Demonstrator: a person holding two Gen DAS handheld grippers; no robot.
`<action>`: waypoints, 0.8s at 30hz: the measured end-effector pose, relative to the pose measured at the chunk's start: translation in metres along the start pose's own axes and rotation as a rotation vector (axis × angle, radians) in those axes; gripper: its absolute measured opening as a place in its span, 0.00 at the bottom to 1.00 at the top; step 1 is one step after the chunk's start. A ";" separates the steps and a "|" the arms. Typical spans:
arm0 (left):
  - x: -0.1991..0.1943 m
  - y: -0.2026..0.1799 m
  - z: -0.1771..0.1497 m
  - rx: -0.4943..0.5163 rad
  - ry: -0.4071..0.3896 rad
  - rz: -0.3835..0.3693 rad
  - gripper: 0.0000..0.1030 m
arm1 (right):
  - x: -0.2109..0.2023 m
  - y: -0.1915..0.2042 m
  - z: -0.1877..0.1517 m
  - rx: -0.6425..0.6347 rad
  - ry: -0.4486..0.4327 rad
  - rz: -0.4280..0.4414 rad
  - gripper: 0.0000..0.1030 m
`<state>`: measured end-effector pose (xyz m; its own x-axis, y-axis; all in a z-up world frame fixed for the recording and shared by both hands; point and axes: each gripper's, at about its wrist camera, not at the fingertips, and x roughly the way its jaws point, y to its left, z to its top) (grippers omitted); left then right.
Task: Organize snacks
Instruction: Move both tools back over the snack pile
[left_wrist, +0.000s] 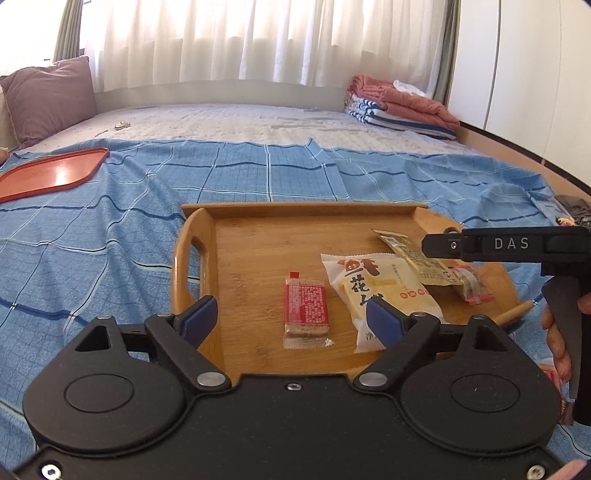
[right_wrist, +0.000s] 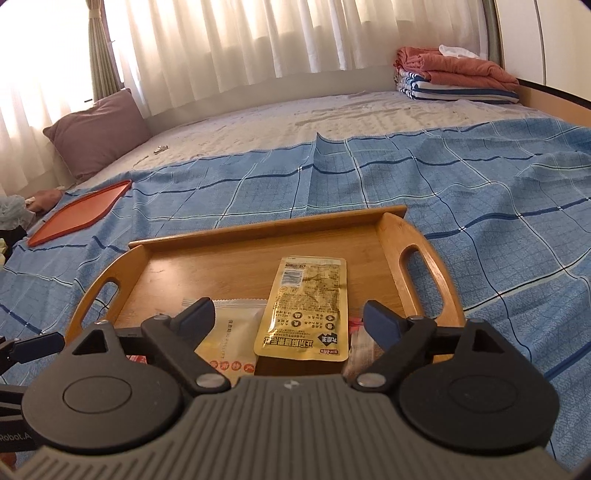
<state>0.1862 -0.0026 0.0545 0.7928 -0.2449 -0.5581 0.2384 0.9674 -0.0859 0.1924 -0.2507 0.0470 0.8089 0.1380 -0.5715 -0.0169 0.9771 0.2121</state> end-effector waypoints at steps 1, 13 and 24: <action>-0.007 0.000 -0.003 -0.002 -0.007 -0.002 0.87 | -0.005 0.000 -0.003 -0.004 -0.006 0.004 0.91; -0.052 -0.011 -0.043 0.013 -0.022 -0.008 0.91 | -0.056 0.004 -0.044 -0.068 -0.054 0.024 0.96; -0.062 -0.016 -0.071 -0.044 0.012 -0.005 0.91 | -0.091 0.012 -0.094 -0.163 -0.115 -0.022 0.99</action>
<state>0.0930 0.0021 0.0317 0.7850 -0.2492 -0.5671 0.2173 0.9681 -0.1246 0.0630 -0.2361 0.0272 0.8717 0.1056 -0.4785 -0.0854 0.9943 0.0639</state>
